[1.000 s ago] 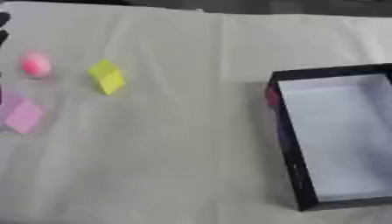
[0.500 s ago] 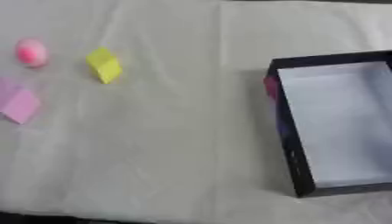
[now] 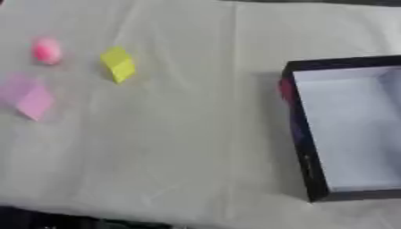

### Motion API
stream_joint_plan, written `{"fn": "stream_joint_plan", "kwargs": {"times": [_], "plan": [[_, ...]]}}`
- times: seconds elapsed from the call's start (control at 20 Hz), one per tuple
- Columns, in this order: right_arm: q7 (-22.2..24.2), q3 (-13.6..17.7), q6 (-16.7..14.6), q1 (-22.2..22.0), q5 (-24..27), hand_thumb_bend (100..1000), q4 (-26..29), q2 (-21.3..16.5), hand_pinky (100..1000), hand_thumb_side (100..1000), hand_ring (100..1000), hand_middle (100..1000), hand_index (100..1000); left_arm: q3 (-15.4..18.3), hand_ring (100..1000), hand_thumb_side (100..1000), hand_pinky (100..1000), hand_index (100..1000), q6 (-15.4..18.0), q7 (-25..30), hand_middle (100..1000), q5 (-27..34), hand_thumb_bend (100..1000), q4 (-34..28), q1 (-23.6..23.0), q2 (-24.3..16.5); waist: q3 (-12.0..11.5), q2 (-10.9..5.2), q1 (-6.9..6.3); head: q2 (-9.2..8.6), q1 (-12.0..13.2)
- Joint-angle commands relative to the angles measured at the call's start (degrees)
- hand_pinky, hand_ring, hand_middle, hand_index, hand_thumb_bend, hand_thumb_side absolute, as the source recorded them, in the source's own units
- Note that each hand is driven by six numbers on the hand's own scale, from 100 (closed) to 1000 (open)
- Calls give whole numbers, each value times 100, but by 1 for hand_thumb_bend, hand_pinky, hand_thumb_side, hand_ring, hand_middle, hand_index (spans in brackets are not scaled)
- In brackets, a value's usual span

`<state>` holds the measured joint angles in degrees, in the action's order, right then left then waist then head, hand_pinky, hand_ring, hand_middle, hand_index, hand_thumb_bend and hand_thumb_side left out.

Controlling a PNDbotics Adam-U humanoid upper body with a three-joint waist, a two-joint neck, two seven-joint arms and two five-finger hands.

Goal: Pick up the objects with one hand, pass them to the other hand, and then place them into the box on the other side of the table.

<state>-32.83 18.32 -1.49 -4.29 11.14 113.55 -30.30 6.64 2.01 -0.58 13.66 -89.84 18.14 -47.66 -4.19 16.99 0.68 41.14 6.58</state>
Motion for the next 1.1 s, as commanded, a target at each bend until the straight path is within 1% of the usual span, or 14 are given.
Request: {"fn": "stream_joint_plan", "kwargs": {"times": [0.05,0.2,0.5,0.75,0.95,1.05,1.1], "plan": [[15,53,-36,-27,-57,100,104,-237,721,351,903,921,949,-46,978,830,1000,847,-40,77,752,-203,100,26,60,-445,1,-211,-59,-141,144],[26,46,-42,-54,-77,100,104,-258,721,347,903,921,948,-149,978,811,1000,848,-105,154,756,-354,100,92,66,-620,1,-207,-57,-187,176],[55,26,-40,-92,-107,100,104,-298,721,340,902,921,948,-472,988,761,1000,858,-355,527,778,-587,100,377,107,-1138,-4,-208,-59,-171,141],[87,2,-20,-101,-128,100,104,-303,721,342,902,921,948,-680,997,780,1000,850,-570,1121,792,-888,191,568,159,-1427,-2,-205,-67,-163,122],[97,-12,-5,-122,-146,100,104,-301,720,346,902,920,948,-801,1000,798,1000,855,-661,1705,809,-1305,317,695,134,-1571,2,-203,-77,-138,65],[107,-27,7,-127,-151,100,104,-294,720,348,902,920,948,-886,1000,800,1000,856,-686,1964,812,-1520,359,770,164,-1621,6,-205,-78,-123,40],[114,-35,11,-129,-153,100,104,-293,720,348,902,920,948,-923,1000,798,1000,854,-696,2064,814,-1614,407,812,189,-1638,8,-207,-78,-118,25]]}}
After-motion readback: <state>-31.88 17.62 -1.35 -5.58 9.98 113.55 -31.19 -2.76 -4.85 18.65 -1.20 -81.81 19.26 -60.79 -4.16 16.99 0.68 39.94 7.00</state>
